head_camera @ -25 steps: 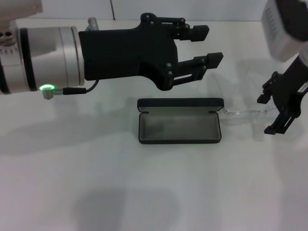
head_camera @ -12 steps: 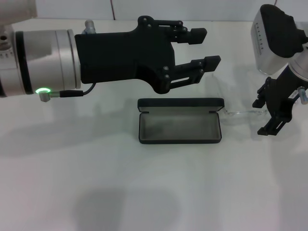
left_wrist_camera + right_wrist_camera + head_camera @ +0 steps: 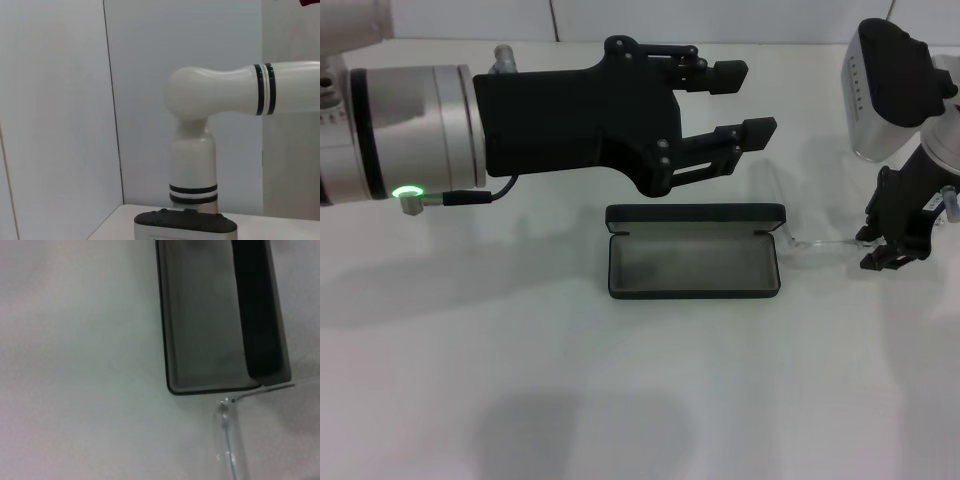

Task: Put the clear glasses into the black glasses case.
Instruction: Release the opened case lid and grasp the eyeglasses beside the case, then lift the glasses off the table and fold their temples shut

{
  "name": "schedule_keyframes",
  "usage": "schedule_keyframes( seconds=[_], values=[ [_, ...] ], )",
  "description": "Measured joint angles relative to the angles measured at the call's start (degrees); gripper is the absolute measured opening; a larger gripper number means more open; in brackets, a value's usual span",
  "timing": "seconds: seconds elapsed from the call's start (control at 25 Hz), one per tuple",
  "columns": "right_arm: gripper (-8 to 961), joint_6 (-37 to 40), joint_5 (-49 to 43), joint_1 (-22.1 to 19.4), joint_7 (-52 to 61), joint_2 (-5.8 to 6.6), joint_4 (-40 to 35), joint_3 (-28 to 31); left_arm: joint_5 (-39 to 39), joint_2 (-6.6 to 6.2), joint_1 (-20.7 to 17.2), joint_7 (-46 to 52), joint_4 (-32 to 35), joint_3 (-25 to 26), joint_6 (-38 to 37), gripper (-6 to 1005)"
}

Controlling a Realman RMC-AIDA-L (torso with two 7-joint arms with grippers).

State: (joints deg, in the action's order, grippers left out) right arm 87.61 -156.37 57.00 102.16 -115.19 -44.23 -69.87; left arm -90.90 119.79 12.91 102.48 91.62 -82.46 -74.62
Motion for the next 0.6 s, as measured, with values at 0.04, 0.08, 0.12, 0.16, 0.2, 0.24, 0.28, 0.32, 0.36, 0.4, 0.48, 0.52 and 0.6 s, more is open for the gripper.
schedule_keyframes(
  seconds=[0.04,0.08,0.12,0.16,0.2,0.24,0.28,0.32,0.36,0.4,0.48,0.52,0.6],
  values=[
    [463,0.0,0.0,0.0,0.1,0.0,-0.1,0.0,0.0,0.0,0.0,0.0,0.0,0.0,0.0,479],
    [433,-0.1,0.0,0.0,0.1,-0.01,-0.1,0.0,0.2,0.0,0.0,0.0,0.0,0.0,0.0,479],
    [392,-0.1,0.0,-0.1,0.2,-0.02,-0.2,0.0,0.4,0.0,0.0,0.0,0.0,0.1,0.0,478],
    [351,-0.1,0.0,-0.1,0.2,-0.02,-0.2,0.0,0.5,0.0,0.0,0.0,0.0,0.1,0.0,478],
    [310,-0.1,0.0,-0.1,0.2,-0.02,-0.2,0.0,0.5,0.0,0.0,0.0,0.0,0.1,0.0,478],
    [269,-0.2,0.0,-0.2,0.2,-0.03,-0.2,0.0,0.6,0.0,0.0,0.0,0.0,0.1,0.0,478],
    [228,-0.2,-0.1,-0.2,0.2,-0.03,-0.2,0.1,0.6,0.0,0.0,0.0,0.0,0.1,0.0,478],
    [210,-0.2,-0.1,-0.3,0.2,-0.03,-0.2,0.1,0.6,0.0,0.0,0.0,0.0,0.1,0.0,478],
    [191,-0.2,-0.1,-0.4,0.2,-0.03,-0.2,0.1,0.6,0.0,0.0,0.0,0.0,0.1,0.0,477],
    [173,-0.2,-0.1,-0.4,0.2,-0.03,-0.2,0.1,0.6,0.0,0.0,0.0,-0.1,0.1,0.0,477],
    [136,0.1,-0.1,-0.6,0.2,-0.02,-0.5,0.1,0.6,0.0,-0.1,0.0,-0.1,0.1,-0.1,477],
    [118,0.6,-0.1,-0.7,0.2,-0.02,-1.0,0.2,0.6,0.0,-0.2,0.0,0.0,0.1,-0.3,477],
    [118,2.4,-0.1,-1.4,0.7,-0.01,-3.2,0.3,0.6,0.0,-0.5,0.0,0.1,0.4,-0.7,477]
  ],
)
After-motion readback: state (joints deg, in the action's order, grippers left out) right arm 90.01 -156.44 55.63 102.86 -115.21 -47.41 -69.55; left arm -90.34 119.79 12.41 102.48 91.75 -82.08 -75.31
